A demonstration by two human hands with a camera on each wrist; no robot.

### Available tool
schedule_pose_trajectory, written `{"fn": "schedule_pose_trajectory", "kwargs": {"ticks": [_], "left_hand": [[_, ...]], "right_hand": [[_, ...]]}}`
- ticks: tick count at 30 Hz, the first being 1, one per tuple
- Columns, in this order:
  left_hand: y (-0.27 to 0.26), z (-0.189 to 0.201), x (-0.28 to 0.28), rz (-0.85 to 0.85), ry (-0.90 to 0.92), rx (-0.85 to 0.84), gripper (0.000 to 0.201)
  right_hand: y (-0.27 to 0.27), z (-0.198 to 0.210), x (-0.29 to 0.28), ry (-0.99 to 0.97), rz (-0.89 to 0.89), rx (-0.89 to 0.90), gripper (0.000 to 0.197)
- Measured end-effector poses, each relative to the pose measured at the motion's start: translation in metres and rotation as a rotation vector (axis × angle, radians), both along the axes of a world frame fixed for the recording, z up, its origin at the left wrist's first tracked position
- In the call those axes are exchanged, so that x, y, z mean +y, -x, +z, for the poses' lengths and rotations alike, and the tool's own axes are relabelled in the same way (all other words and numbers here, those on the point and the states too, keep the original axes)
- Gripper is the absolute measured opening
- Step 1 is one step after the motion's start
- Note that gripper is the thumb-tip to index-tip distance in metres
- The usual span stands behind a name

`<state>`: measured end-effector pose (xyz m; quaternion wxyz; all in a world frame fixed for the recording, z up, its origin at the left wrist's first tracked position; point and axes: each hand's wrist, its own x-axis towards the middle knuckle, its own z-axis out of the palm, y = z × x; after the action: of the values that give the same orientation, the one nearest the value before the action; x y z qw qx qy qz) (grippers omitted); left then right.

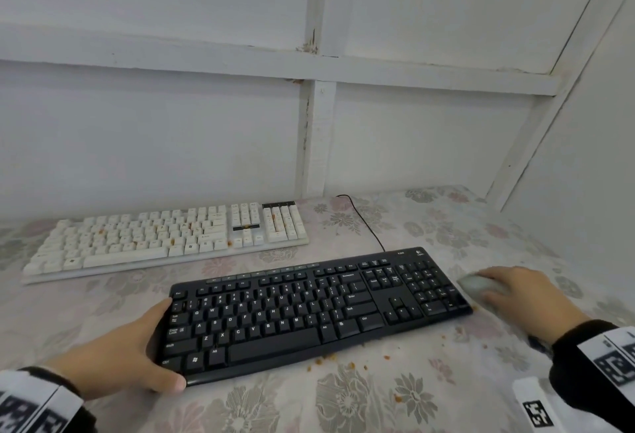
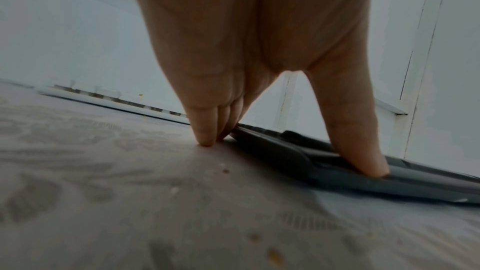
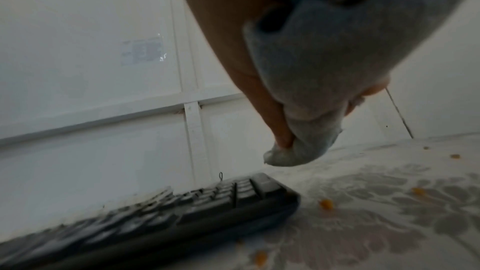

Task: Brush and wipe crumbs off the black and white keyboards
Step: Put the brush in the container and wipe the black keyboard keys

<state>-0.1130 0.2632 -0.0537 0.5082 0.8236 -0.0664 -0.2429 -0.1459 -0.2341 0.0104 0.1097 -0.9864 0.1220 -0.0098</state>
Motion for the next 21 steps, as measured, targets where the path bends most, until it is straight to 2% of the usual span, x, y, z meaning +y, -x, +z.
{"fn": "schedule_pose_trajectory", "kwargs": {"ticks": [2, 6, 13, 17, 18, 21], "left_hand": [[-0.002, -0.004, 0.005, 0.017, -0.028, 0.008, 0.13], [-0.006, -0.017, 0.017, 0.035, -0.055, 0.032, 0.139], [-0.004, -0.006, 0.007, 0.049, -0.026, 0.045, 0.136], [0.008, 0.014, -0.003, 0.012, -0.144, 0.042, 0.148], [0.012, 0.023, -0.006, -0.001, -0.166, 0.033, 0.142], [0.027, 0.049, -0.018, -0.001, -0.198, -0.068, 0.088]], "right_hand": [[0.001, 0.007, 0.003, -0.081, 0.022, -0.026, 0.021], [-0.001, 0.019, 0.007, -0.123, 0.061, 0.014, 0.006], [-0.004, 0.02, 0.015, -0.324, 0.14, 0.052, 0.01], [-0.003, 0.022, 0.03, -0.464, 0.176, 0.07, 0.014], [-0.003, 0.024, 0.036, -0.496, 0.187, 0.074, 0.014], [-0.005, 0.028, 0.06, -0.575, 0.25, 0.102, 0.014]]}}
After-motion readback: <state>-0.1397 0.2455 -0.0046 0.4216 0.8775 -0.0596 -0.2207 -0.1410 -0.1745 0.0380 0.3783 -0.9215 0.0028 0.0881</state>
